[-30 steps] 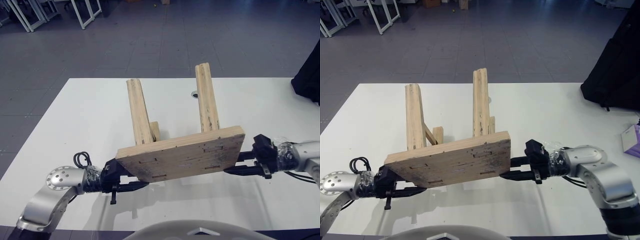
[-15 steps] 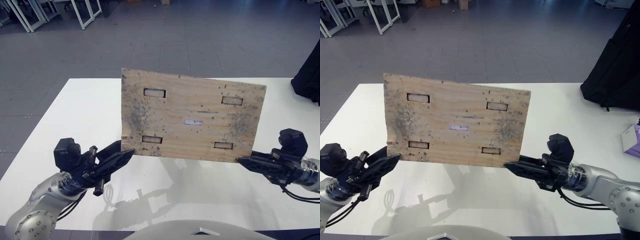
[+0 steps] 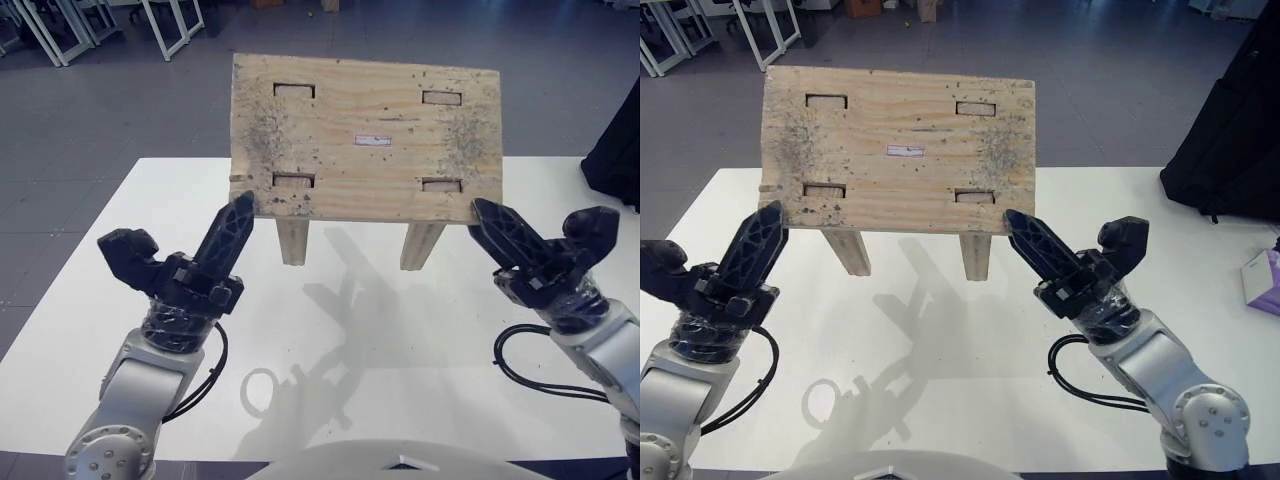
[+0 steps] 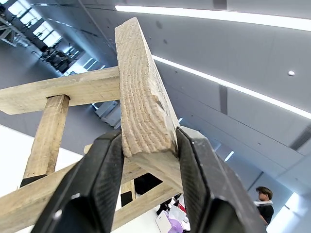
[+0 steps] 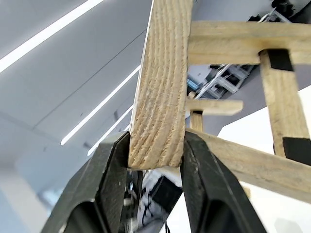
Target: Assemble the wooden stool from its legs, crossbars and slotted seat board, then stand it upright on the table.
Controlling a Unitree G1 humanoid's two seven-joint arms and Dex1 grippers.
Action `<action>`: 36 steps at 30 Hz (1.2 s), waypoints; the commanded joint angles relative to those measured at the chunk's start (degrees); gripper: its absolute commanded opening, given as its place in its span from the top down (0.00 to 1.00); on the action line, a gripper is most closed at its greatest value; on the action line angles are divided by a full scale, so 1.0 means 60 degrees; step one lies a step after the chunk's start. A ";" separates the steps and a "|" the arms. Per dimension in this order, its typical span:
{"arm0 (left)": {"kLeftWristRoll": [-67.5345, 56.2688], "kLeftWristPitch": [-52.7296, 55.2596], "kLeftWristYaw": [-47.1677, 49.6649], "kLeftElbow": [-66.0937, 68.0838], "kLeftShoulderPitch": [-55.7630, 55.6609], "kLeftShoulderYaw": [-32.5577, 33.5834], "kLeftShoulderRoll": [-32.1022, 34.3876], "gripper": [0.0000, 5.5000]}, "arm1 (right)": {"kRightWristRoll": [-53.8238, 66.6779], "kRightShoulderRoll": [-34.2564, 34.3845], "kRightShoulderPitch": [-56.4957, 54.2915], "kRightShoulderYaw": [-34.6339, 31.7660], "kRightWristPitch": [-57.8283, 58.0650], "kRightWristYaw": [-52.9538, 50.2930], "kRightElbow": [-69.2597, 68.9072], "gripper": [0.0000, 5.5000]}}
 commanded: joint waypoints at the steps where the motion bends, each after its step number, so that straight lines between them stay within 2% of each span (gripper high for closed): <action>1: 0.1066 0.0409 0.1745 -0.0428 -0.1573 -0.0954 0.0030 0.71 | -0.0058 0.0986 -0.1476 0.0345 -0.1014 -0.2767 -0.0644 0.74; 5: 0.1164 0.0036 0.3551 0.0385 -0.2274 -0.0872 -0.0285 0.71 | -0.0058 0.1671 -0.2124 0.0405 -0.1628 -0.4440 -0.0776 0.74; 9: 0.1415 -0.0358 0.6879 0.1390 -0.3682 -0.0776 -0.1069 0.71 | -0.0059 0.2039 -0.2512 0.0502 -0.2002 -0.5516 -0.0940 0.74; 15: 0.1561 0.0201 0.8649 0.1868 -0.3251 -0.1151 -0.1597 0.71 | -0.0113 0.1753 -0.2520 0.0823 -0.1948 -0.6875 -0.0861 0.77; 19: 0.1811 0.0416 0.8864 0.1819 -0.3036 -0.1241 -0.1882 0.71 | -0.0308 0.1629 -0.2044 0.0977 -0.1794 -0.7518 -0.0254 0.77; 23: 0.2085 0.0541 0.8685 0.1770 -0.3222 -0.1100 -0.1943 0.71 | -0.0620 0.1493 -0.1688 0.0771 -0.1548 -0.7257 0.0564 0.77; 25: 0.2187 0.0588 0.8596 0.1805 -0.3250 -0.1086 -0.1974 0.71 | -0.0704 0.1454 -0.1711 0.0769 -0.1459 -0.7190 0.0688 0.64; 32: 0.2564 0.0753 0.8213 0.1828 -0.3259 -0.1069 -0.2113 0.71 | -0.1741 0.1430 -0.1989 0.0472 -0.1269 -0.6811 0.1047 0.42; 36: 0.2839 0.0863 0.7734 0.1972 -0.3145 -0.1033 -0.2150 0.71 | -0.2645 0.0928 -0.2470 0.0013 -0.0817 -0.5657 0.1633 0.42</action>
